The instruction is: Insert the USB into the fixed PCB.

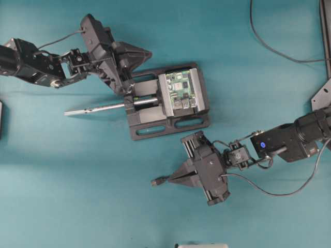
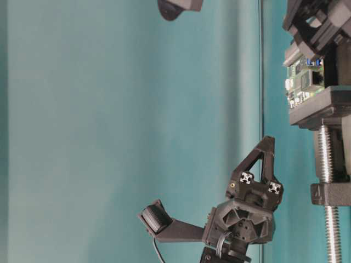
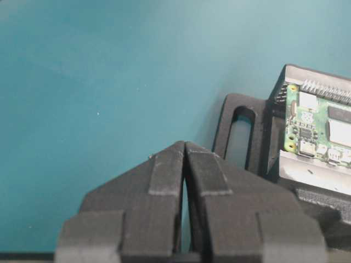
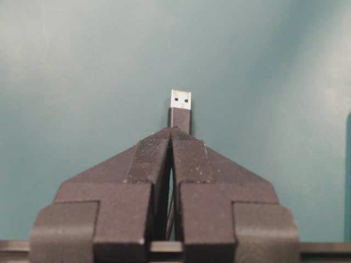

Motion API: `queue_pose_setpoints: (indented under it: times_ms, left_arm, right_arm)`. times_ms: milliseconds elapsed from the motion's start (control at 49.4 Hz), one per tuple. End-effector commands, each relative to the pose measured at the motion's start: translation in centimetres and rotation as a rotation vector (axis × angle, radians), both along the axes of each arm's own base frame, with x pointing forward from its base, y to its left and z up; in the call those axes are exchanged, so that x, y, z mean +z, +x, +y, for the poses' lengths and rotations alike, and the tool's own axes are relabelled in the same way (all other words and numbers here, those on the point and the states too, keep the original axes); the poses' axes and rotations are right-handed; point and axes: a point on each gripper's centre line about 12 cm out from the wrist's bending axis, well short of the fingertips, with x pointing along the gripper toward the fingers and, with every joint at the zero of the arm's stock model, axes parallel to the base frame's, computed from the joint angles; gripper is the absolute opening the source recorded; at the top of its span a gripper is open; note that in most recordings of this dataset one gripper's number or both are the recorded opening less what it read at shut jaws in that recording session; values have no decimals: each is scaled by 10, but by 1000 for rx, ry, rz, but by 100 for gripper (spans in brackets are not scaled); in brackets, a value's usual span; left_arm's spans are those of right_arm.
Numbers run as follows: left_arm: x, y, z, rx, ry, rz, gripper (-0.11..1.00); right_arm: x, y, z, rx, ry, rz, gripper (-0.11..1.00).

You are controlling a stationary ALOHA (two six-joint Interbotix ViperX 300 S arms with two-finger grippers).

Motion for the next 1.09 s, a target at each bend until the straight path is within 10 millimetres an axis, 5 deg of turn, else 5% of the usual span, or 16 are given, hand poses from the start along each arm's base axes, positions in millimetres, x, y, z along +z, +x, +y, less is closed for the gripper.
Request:
queue_pose_setpoints:
  times_ms: [0,203,385,567,729,851,1073]
  left_arm:
    - [28,-1,-8,-41,37,-63,1]
    - [67,-34,-35,-91,39,-99,0]
    - [83,-73,-66,-167,23,-73,6]
    - [97,-109,-77,-190,-9,-21,50]
    - [102,-141,-82,-202,-33,46,92]
    - [106,-165,-86,-205,-27,18,89]
    - [101,-205,-89,-194,-1,-96,89]
  right_arm:
    - [9,3,1,1,12,-30,0]
    - [18,3,-4,-17,12,-25,0]
    - [26,14,-2,-28,36,-34,0]
    - [25,14,-2,-37,62,-21,5]
    - [23,14,-1,-36,61,-17,40]
    - [18,16,-1,-38,58,-8,62]
    - [0,24,1,-37,49,24,55]
